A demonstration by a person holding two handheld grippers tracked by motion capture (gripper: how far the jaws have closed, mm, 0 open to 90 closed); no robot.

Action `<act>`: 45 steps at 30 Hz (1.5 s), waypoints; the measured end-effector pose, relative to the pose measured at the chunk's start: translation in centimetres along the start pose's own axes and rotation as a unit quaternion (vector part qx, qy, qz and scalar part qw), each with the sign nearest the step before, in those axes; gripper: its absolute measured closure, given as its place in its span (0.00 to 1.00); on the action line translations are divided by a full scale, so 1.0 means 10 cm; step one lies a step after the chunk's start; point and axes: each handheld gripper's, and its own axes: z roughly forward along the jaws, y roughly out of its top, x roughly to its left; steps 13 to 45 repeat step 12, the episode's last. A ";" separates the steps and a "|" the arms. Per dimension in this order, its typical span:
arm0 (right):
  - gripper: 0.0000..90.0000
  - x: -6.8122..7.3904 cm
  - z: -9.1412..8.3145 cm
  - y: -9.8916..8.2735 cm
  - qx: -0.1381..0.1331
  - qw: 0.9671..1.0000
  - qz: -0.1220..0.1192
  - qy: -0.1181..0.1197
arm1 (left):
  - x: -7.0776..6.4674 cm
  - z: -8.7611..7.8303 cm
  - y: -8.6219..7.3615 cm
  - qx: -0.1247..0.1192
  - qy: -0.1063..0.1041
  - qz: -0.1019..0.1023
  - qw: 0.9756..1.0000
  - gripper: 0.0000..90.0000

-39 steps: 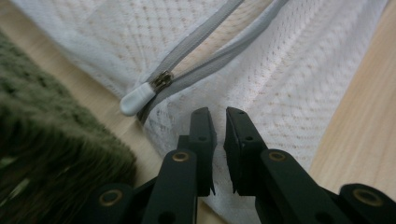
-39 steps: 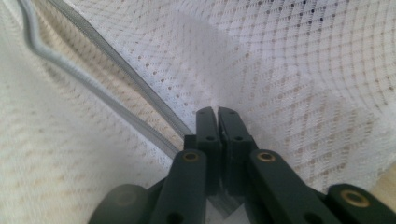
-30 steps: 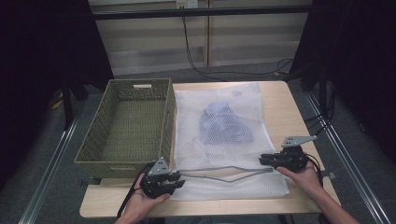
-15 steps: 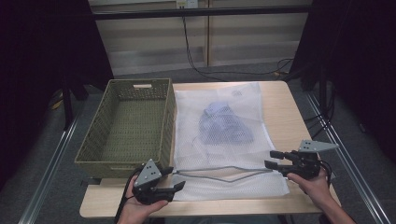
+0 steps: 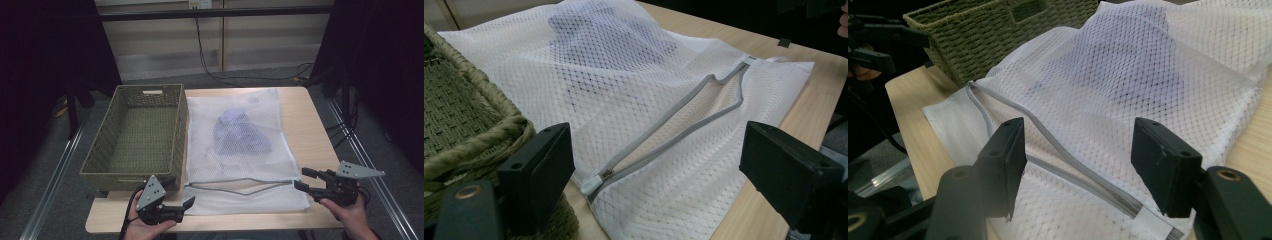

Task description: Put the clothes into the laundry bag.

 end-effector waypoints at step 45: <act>0.42 -0.03 0.12 0.02 0.017 1.000 0.000 0.005 | 0.00 0.04 0.00 0.006 -0.006 -0.001 1.000 0.15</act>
